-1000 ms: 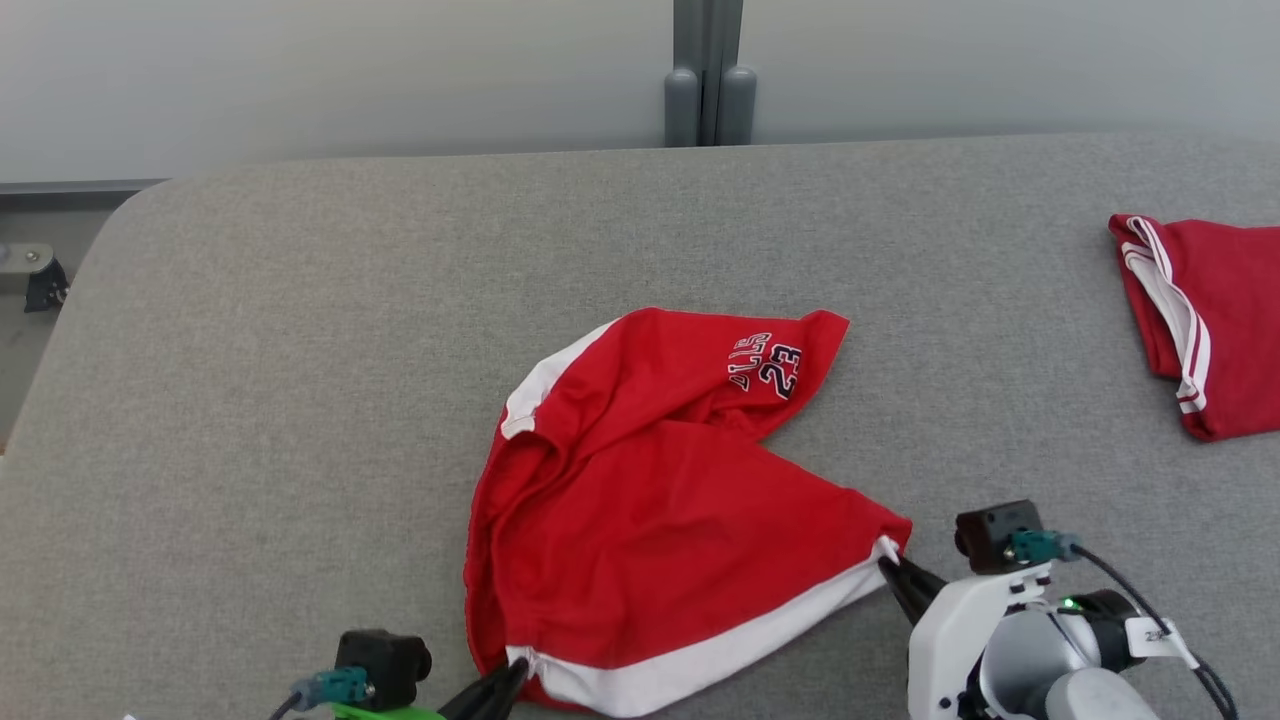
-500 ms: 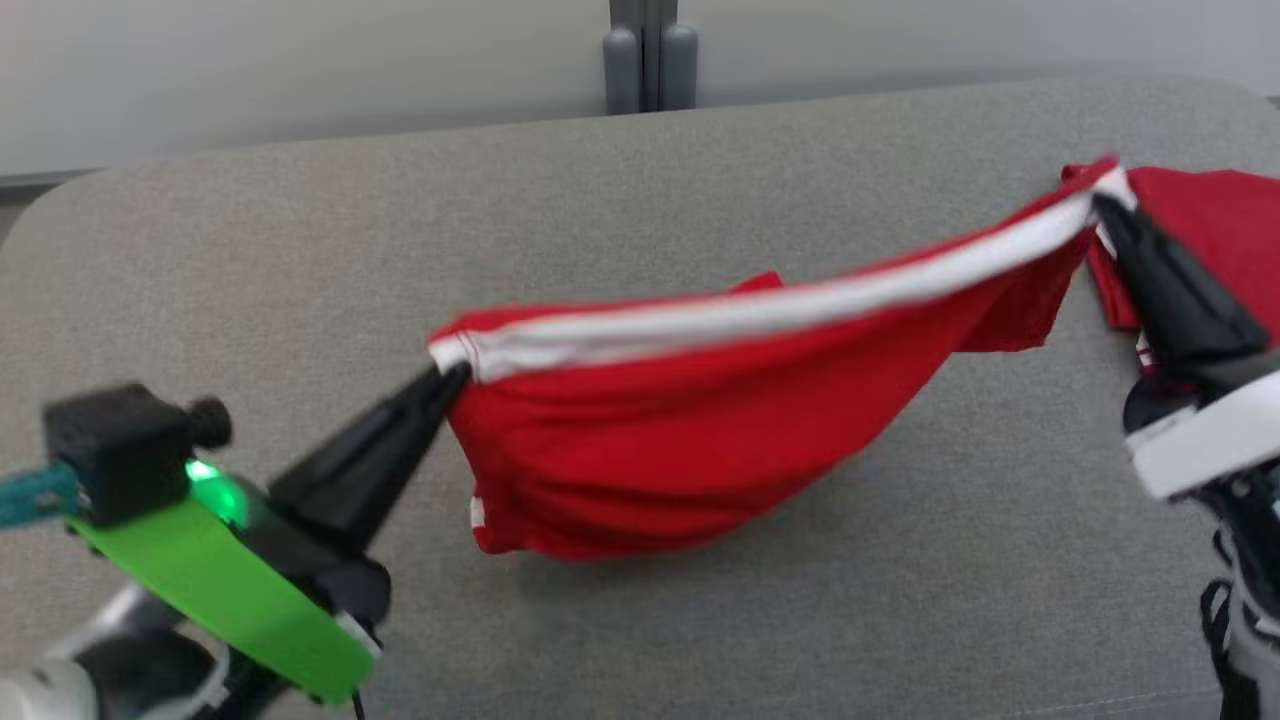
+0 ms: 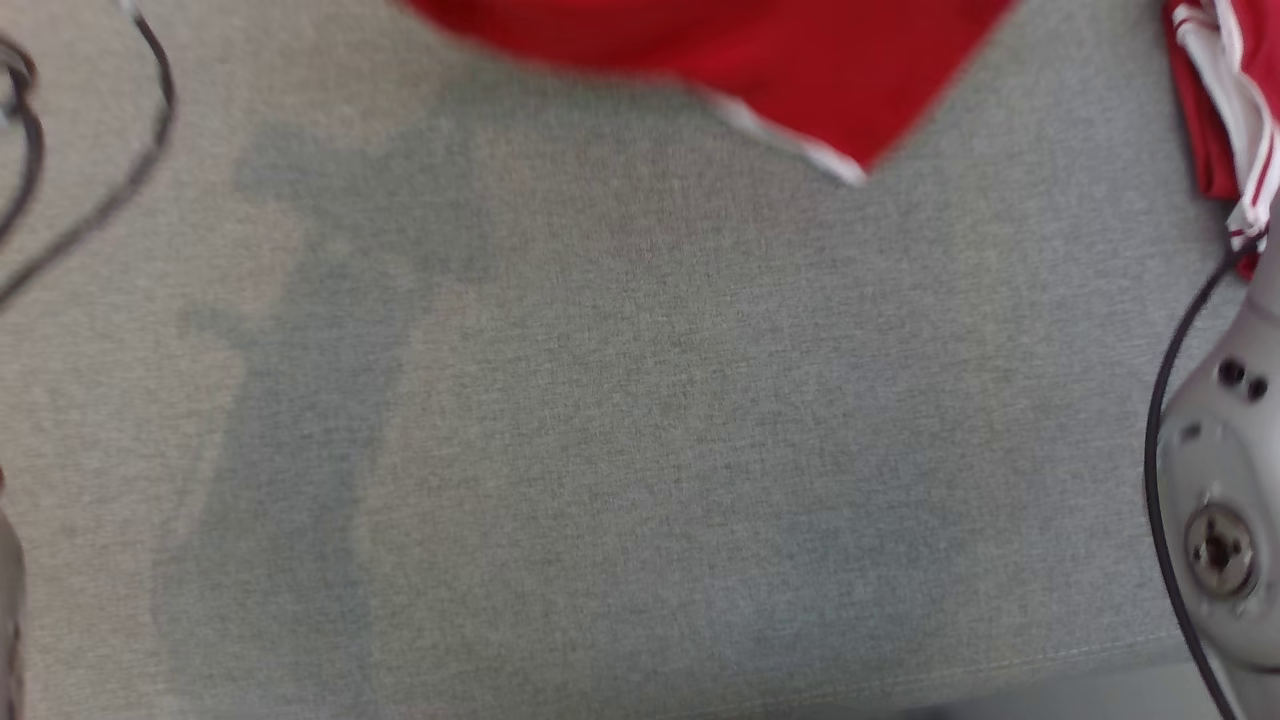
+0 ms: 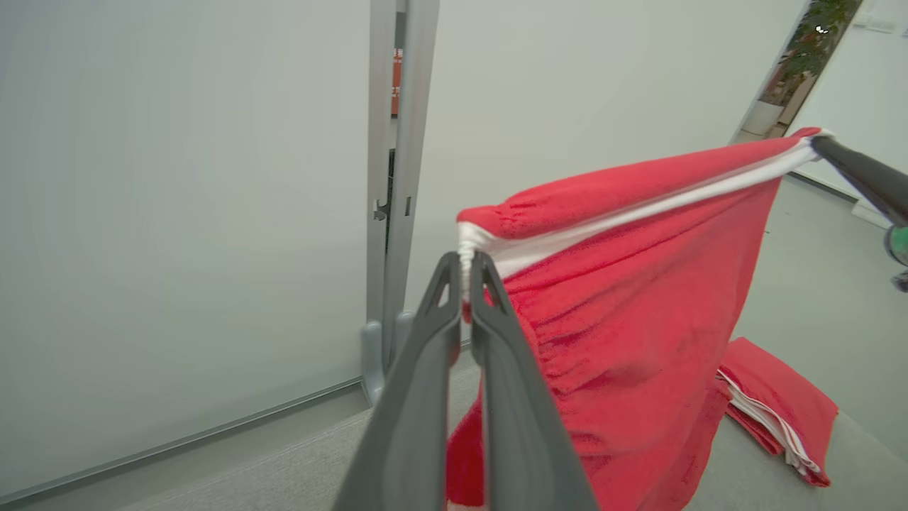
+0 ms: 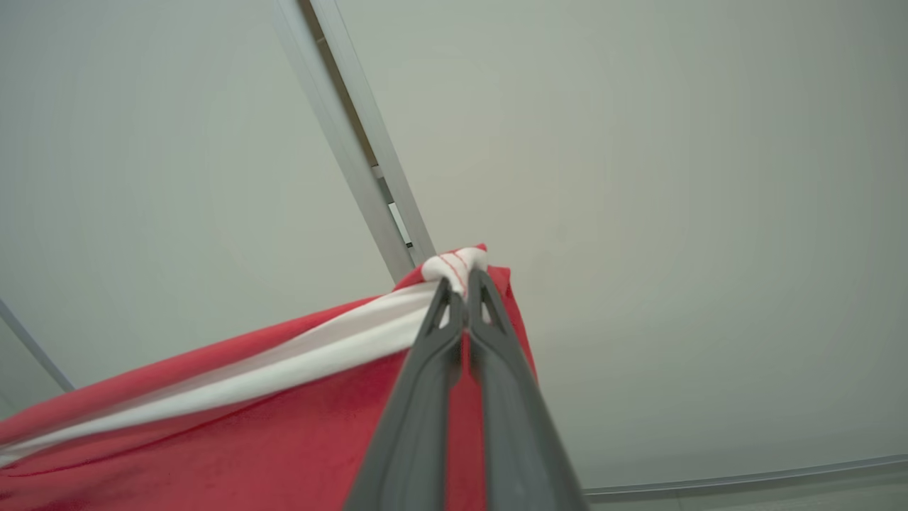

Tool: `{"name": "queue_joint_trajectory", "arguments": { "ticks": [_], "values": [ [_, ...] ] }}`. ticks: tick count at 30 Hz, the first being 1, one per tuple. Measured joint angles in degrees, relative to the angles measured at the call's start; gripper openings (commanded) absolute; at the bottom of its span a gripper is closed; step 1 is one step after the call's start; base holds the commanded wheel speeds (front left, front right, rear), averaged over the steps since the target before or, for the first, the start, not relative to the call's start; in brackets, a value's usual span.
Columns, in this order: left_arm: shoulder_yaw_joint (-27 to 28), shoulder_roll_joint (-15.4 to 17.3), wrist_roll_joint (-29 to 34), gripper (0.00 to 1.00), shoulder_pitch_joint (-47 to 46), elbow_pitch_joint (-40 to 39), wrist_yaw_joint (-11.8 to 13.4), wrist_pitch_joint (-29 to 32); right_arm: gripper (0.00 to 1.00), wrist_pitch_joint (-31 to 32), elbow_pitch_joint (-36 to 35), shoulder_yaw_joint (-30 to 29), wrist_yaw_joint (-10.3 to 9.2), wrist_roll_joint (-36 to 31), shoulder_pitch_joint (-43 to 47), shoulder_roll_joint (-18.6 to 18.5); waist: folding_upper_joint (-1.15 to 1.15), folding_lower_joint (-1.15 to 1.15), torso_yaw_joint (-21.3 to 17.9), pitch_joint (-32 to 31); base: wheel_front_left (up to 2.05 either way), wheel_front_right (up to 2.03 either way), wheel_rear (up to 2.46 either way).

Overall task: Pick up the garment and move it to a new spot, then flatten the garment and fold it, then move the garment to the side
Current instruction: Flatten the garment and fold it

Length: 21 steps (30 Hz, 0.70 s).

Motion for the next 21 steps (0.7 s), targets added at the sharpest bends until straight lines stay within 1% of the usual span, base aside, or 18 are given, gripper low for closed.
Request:
{"name": "queue_joint_trajectory", "arguments": {
  "ticks": [2, 4, 5, 6, 8, 10, 13, 16, 19, 21],
  "values": [
    [-1.6, -0.3, 4.0, 0.0, -5.8, 5.9, -1.2, -4.4, 0.0, -5.9, 7.0, 0.2, 0.02, -1.0, -5.6, 0.1, 0.0, 0.0, -0.2, 2.3, 0.0, 0.0, 0.0],
    [-2.5, -0.7, 7.5, 0.0, -11.3, 10.9, -1.8, -11.1, 0.0, -12.6, 13.1, 1.2, 0.03, -2.7, -11.2, 0.1, 0.0, 0.0, -0.4, 4.6, 0.0, 0.0, 0.0],
    [-3.4, -0.6, 9.1, 0.0, -13.0, 12.7, -2.1, -13.6, 0.0, -15.1, 15.4, 1.5, 0.03, -2.9, -13.2, 0.1, 0.0, 0.0, -0.5, 5.4, 0.0, 0.0, 0.0],
    [-4.0, -0.7, 10.6, 0.0, -14.7, 15.1, -2.1, -17.3, 0.0, -18.1, 18.0, 2.3, 0.04, -4.0, -15.3, 0.1, 0.0, 0.0, -0.6, 6.4, 0.0, 0.0, 0.0],
    [-5.7, -0.8, 13.0, 0.0, -16.3, 18.8, -2.4, -22.7, 0.0, -22.0, 22.6, 2.8, 0.04, -4.2, -17.3, 0.1, 0.0, 0.0, -0.8, 7.8, 0.0, 0.0, 0.0],
    [-7.6, -0.9, 13.7, 0.0, -16.4, 22.8, -2.5, -27.8, 0.0, -25.3, 27.2, 4.5, 0.03, -4.2, -17.4, 0.1, 0.0, 0.01, -1.0, 9.0, 0.0, 0.0, 0.0],
    [-11.7, -0.9, 11.9, 0.0, -13.9, 26.4, -2.5, -32.0, 0.0, -29.1, 32.5, 6.3, -0.01, -3.8, -15.0, 0.1, 0.0, 0.01, -1.1, 9.2, 0.0, 0.0, 0.0],
    [-16.4, -0.4, 8.2, 0.0, -8.1, 27.7, -2.5, -35.3, 0.0, -31.8, 35.7, 8.4, -0.02, -3.0, -9.0, -0.1, 0.0, 0.01, -1.2, 8.2, 0.0, 0.0, 0.0],
    [-21.0, 1.0, 5.3, 0.0, -0.2, 27.2, -2.5, -39.0, 0.0, -33.2, 36.4, 11.4, -0.03, -2.6, -1.0, -0.1, 0.0, 0.01, -1.2, 6.4, 0.0, 0.0, 0.0],
    [-23.9, 1.8, 3.7, 0.0, 5.9, 26.0, -2.5, -41.2, 0.0, -33.2, 35.4, 13.8, -0.03, -3.5, 5.5, -0.5, 0.0, 0.0, -1.0, 4.9, 0.0, 0.0, 0.0]
  ]
}}
